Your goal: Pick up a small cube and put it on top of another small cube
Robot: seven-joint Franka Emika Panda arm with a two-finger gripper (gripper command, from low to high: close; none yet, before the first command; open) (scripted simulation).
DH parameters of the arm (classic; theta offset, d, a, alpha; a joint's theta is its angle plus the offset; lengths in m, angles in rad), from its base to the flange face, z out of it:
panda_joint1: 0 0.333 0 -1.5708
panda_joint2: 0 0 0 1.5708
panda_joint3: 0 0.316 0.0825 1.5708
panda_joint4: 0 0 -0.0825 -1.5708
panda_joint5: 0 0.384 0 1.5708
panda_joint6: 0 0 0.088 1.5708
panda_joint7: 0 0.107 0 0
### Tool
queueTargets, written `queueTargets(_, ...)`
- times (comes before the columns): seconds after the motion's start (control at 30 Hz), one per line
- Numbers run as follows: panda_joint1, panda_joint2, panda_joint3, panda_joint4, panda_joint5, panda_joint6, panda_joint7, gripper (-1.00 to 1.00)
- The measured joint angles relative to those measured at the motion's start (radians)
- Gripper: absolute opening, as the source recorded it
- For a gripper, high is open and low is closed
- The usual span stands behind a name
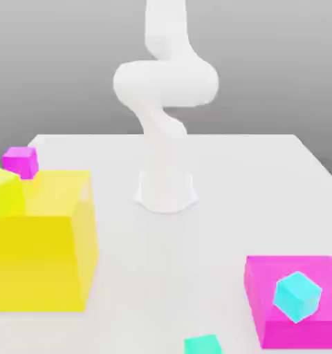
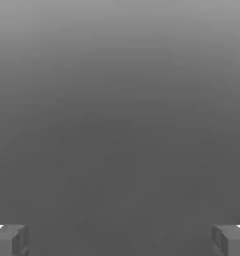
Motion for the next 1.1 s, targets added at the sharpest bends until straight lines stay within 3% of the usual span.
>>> queueTargets(0.93, 0.062, 1.021, 0.037, -0.003, -0.027, 0.312, -0.085, 0.00)
queueTargets(1.07, 0.069, 1.166, 0.031, 0.020, -0.038, 0.412, -0.080, 0.00)
queueTargets(1.1, 0.071, 1.199, 0.029, 0.026, -0.040, 0.437, -0.079, -1.00)
